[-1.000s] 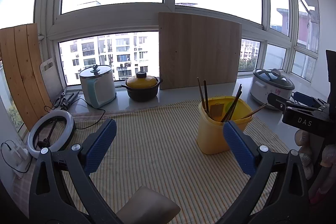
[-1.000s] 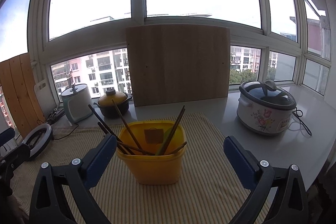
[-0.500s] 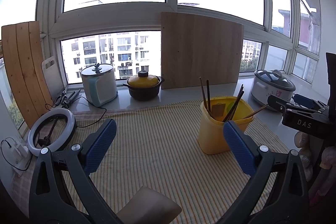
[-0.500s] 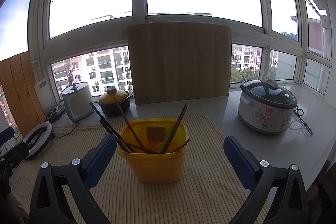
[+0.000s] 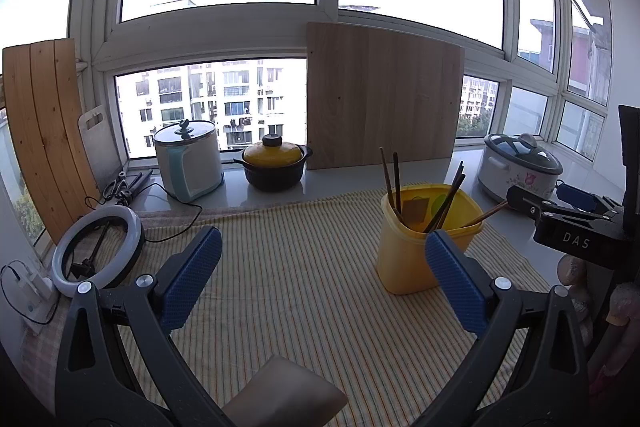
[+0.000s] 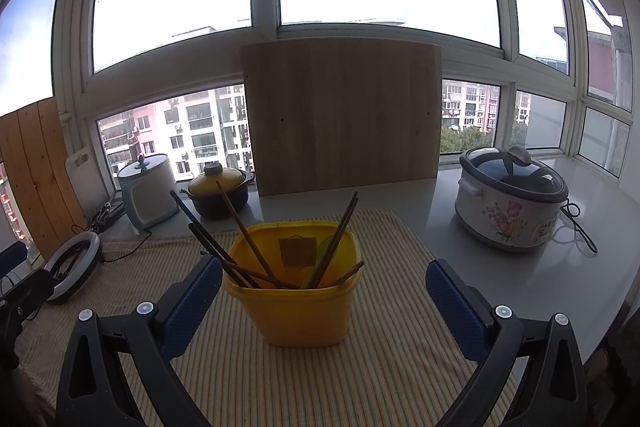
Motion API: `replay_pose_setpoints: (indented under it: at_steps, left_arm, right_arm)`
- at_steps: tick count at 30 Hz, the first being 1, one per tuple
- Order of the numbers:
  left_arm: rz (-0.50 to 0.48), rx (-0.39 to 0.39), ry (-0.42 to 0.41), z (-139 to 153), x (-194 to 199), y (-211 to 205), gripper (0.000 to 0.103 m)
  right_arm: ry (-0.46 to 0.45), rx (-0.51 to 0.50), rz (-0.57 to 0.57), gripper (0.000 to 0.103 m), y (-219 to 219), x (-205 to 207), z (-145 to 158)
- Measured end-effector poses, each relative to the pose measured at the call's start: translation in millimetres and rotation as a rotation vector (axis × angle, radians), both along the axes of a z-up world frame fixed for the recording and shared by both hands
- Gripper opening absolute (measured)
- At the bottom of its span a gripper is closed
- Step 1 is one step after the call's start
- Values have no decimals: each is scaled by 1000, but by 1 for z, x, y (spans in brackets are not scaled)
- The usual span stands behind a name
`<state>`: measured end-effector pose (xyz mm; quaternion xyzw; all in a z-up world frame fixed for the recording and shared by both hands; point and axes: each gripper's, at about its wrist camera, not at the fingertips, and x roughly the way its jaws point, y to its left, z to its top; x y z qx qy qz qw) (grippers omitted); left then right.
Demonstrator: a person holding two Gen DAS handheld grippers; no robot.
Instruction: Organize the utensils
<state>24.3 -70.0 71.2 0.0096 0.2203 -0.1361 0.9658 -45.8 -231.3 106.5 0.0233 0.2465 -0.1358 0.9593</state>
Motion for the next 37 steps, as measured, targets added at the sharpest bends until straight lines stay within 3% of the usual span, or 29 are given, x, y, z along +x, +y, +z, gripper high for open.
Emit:
replay_pose_setpoints:
  at_steps: [37]
  left_arm:
    - [20, 14, -12, -11, -2, -1, 103]
  right_arm:
    - [23, 23, -14, 103, -2, 4, -7]
